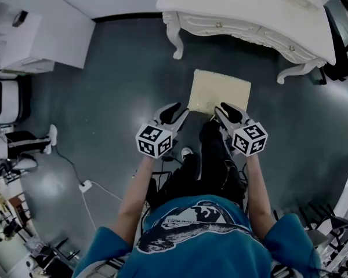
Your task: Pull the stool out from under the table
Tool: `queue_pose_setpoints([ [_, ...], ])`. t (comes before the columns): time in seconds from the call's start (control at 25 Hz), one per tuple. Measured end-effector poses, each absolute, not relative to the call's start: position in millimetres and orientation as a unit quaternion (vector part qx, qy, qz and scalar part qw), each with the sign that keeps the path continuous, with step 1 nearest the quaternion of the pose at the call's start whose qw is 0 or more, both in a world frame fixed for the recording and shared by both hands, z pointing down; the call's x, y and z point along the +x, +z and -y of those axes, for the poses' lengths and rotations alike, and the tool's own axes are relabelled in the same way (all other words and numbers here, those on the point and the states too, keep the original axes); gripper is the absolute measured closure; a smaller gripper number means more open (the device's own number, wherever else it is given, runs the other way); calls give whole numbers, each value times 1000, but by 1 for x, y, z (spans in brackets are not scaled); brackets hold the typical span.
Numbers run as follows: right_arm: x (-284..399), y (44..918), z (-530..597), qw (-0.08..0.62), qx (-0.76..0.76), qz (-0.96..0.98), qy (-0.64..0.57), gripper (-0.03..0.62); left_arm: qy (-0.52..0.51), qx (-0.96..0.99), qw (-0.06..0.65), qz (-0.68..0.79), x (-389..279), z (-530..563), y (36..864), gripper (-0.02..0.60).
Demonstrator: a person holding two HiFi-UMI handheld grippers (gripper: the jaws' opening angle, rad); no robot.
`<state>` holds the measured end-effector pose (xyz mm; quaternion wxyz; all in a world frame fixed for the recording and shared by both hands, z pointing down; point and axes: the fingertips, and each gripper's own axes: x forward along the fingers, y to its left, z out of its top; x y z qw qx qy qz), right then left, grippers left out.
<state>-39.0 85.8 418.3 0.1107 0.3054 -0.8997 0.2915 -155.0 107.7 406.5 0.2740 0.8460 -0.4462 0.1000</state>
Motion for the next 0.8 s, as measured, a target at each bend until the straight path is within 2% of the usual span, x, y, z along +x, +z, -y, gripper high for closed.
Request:
queue_pose_setpoints([
  [0.44, -65, 347, -158, 91, 292, 921, 239, 485, 67, 872, 231, 427, -141, -187, 343, 455],
  [0.68, -75, 331, -202, 81, 296, 926, 220, 485, 64, 870, 208, 443, -158, -231, 329, 512],
  [0.8, -77, 323, -221, 75, 297, 929, 209, 509, 56, 868, 211, 446, -161, -249, 325, 528],
])
